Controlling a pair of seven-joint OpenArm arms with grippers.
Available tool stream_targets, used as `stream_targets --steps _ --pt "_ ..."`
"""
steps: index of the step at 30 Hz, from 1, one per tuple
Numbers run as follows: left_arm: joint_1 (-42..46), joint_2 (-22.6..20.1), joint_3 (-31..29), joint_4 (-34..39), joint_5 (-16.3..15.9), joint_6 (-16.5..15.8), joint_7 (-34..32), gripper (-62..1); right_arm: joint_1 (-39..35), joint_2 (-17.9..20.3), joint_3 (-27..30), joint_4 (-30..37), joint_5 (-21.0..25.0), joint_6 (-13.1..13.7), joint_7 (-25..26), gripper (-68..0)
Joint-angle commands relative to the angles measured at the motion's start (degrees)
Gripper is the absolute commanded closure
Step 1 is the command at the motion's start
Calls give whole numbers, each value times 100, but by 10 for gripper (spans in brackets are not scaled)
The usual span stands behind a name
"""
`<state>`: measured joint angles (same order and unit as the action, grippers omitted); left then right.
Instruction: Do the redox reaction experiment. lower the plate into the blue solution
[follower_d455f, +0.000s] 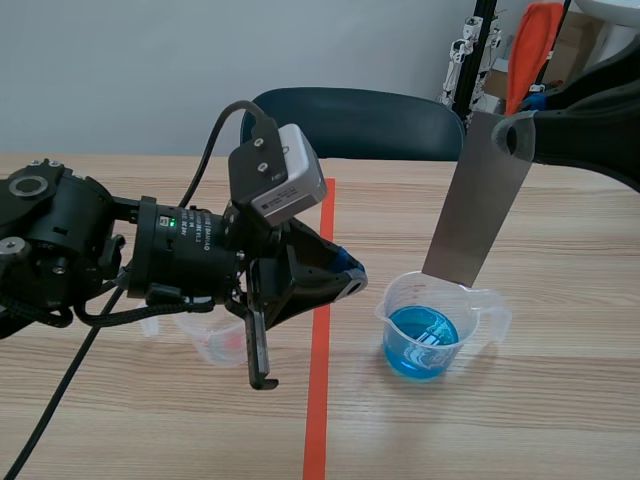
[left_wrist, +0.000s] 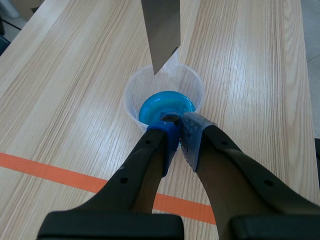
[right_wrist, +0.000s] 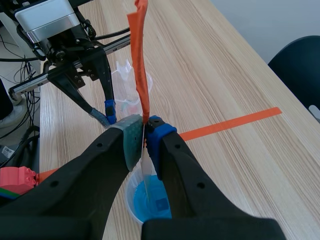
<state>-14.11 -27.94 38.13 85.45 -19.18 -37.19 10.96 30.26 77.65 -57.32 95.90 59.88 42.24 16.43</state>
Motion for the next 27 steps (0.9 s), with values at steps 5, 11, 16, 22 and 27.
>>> stream_targets --steps 5,11,16,22,27 --pt "-2 11 -11 42 -76 -2 -39 -44 85 90 116 79 107 48 109 -6" --pt "-2 11 -11 42 -76 22 -39 -44 85 90 116 79 107 48 109 -6" --pt "0 13 -11 42 -76 22 -42 -44 85 90 116 79 107 48 120 -6" --pt "0 13 -11 42 -76 22 -42 -44 85 90 116 79 109 48 133 -6" --pt "0 13 -11 42 -76 22 -42 -44 85 90 116 79 107 48 173 -6"
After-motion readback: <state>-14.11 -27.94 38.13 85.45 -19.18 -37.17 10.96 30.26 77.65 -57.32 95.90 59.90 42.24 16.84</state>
